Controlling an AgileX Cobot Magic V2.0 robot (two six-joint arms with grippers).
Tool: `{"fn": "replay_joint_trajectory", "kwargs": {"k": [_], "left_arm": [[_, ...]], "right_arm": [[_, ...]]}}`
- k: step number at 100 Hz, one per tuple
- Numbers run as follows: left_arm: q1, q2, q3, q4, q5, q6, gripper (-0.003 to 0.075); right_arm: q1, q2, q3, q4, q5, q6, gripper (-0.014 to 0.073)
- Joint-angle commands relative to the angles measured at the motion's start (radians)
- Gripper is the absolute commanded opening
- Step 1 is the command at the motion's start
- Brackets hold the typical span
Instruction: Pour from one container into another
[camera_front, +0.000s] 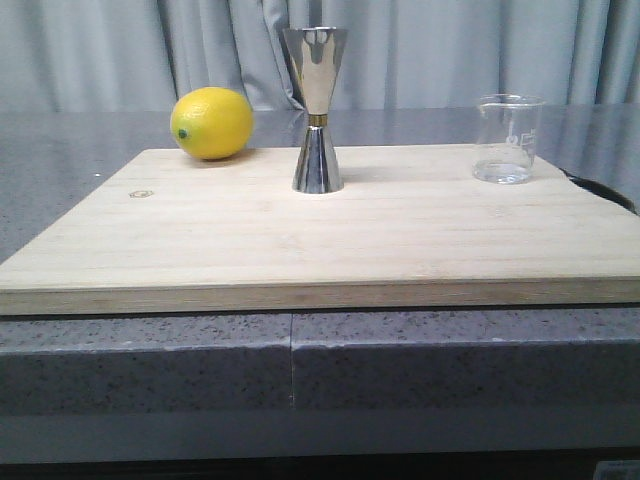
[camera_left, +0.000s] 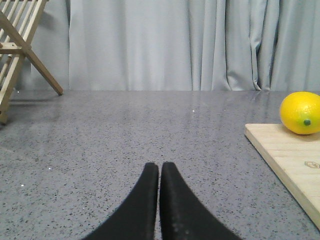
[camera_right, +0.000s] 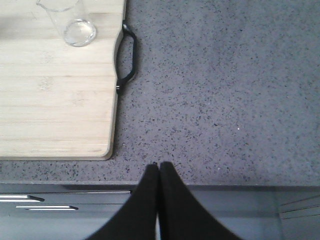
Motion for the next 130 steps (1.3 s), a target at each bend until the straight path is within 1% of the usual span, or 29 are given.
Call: {"fn": "replay_joint_trajectory", "kwargs": {"k": [1,50,56,61,66,75,83,90,104,115,120,130], "left_arm": [[0.002,-0.024,0.021,-0.010,-0.082,0.000,-0.0021],[0.002,-0.024,0.021,-0.010,-0.082,0.000,-0.0021],[0.002,-0.024,0.021,-0.010,-0.082,0.000,-0.0021],[0.002,-0.024,0.021,-0.010,-0.082,0.000,-0.0021],[0.002,-0.024,0.021,-0.010,-0.082,0.000,-0.0021],[0.002,-0.024,0.021,-0.010,-0.082,0.000,-0.0021],[0.002,-0.024,0.021,-0.010,-0.082,0.000,-0.0021],[0.002,-0.024,0.021,-0.010,-0.082,0.000,-0.0021],[0.002,-0.024,0.021,-0.010,-0.082,0.000,-0.0021],[0.002,-0.024,0.021,-0.010,-0.082,0.000,-0.0021],[0.002,-0.024,0.021,-0.010,-0.082,0.000,-0.0021],[0.002,-0.024,0.021,-0.010,-0.081,0.000,-0.0021]], "right_arm": [[-0.006,0.000,-0.034,-0.018,-0.058,-0.003,-0.0064],[-0.006,-0.020,-0.021,-0.024,-0.071,-0.003,-0.0064],[-0.036,-0.054,-0.001,-0.041,-0.082,-0.003,-0.0064],[-0.068,-0.102,0.033,-0.034,-0.137,-0.003,-0.0064],[-0.098,-0.145,0.084,-0.014,-0.233,-0.003,-0.0064],[-0.162,-0.251,0.217,0.041,-0.452,-0.003,-0.0064],[-0.179,-0.333,0.335,0.067,-0.602,-0.003,-0.0064],[-0.180,-0.403,0.437,0.076,-0.704,-0.003,-0.0064],[-0.180,-0.520,0.621,0.078,-0.854,-0.003,-0.0064],[-0.172,-0.589,0.724,0.079,-0.908,-0.003,-0.0064],[-0.169,-0.598,0.771,0.079,-0.950,-0.003,-0.0064],[-0.153,-0.598,0.841,0.079,-1.084,-0.003,-0.0064]]}}
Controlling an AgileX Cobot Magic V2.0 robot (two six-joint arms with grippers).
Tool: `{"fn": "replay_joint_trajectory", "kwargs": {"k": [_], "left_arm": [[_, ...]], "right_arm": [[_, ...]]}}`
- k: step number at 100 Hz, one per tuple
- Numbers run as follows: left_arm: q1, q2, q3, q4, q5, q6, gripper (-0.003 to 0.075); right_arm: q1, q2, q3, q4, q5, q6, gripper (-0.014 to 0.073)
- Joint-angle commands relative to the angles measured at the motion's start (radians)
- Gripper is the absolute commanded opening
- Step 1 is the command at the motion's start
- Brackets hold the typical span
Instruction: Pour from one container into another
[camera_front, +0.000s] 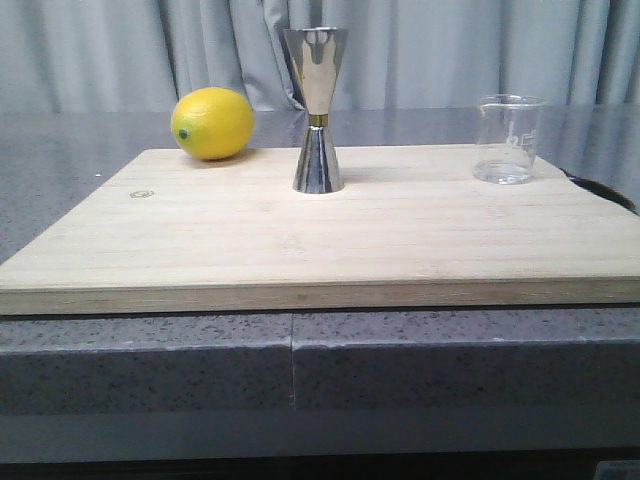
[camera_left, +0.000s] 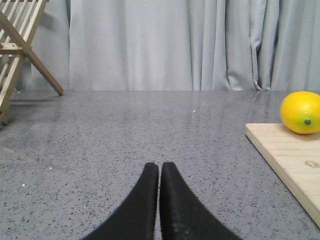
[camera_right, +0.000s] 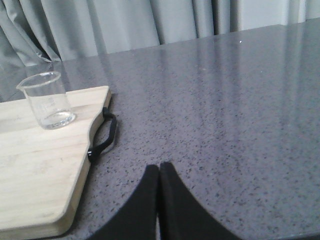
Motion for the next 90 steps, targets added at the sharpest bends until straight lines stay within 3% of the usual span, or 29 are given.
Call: {"fn": "replay_joint_trajectory", "kwargs": {"k": [1,90], "left_arm": [[0.002,-0.024,0.021,-0.010,-0.080,0.000,-0.0021],[0.002,-0.024,0.021,-0.010,-0.080,0.000,-0.0021]], "right_arm": [[0.015,-0.025,0.031,-0.001,-0.203,-0.003,-0.0064],[0.025,-0.025,0.026,-0.014,-0.177,-0.003,-0.0064]]}}
